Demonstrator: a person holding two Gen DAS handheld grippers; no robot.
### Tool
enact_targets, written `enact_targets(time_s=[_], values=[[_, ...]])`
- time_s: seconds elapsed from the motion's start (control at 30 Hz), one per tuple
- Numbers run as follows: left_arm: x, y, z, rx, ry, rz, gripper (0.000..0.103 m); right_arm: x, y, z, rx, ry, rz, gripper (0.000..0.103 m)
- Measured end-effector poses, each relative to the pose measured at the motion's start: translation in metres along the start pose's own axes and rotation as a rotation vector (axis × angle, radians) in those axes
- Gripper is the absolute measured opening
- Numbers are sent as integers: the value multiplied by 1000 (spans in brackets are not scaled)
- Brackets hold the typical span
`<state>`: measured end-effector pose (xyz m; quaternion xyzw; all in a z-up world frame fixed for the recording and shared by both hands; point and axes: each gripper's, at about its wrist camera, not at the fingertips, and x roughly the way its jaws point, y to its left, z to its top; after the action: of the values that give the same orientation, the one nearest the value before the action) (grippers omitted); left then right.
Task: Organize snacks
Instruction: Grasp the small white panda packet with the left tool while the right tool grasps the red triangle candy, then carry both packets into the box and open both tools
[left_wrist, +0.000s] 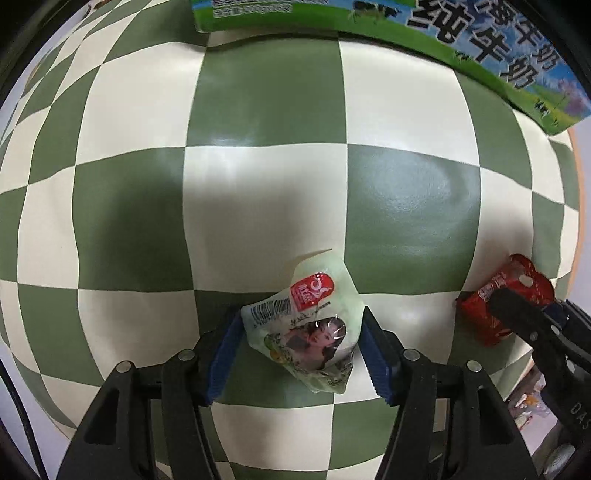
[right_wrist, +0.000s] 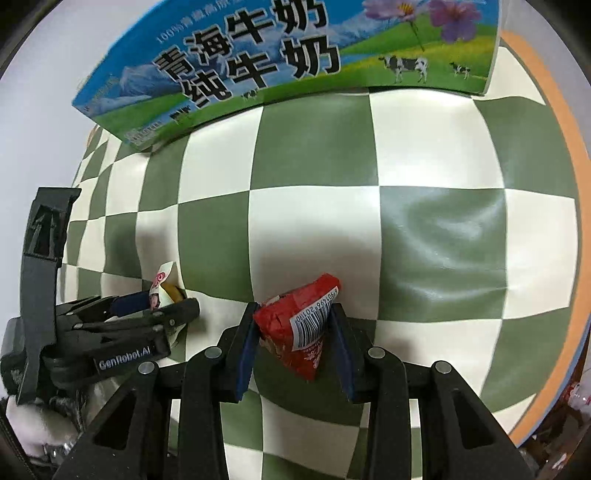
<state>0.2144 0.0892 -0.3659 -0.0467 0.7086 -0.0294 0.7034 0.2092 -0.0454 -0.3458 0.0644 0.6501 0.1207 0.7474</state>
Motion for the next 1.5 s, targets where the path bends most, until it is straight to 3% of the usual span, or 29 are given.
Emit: enact_targets(time_s=[0.43,0.6,0.8,0.97,1.13,1.3,1.5], values=[[-19,-13,-5,17,-51,25,55,-5,2,5,-23,-36,-25,39],[-58,-19,-4,30,-107,-17,55,-29,2,11,-15,-72,22,39],[-131,-34,11,35,-231,-120,55,-90,1,32,-11,-177,89,39],[-206,-44,55,57,-343,-174,55,-146,-5,65,-4,-279,131,39],[-242,-41,100,65,-405,-147,56,-179,-12,116,8,-350,132,39],[-238,-30,156,68,-390,-79,56,-178,-11,180,3,-349,120,39],[-199,-15,233,50,-273,-44,56,-145,-10,256,-16,-257,78,39]])
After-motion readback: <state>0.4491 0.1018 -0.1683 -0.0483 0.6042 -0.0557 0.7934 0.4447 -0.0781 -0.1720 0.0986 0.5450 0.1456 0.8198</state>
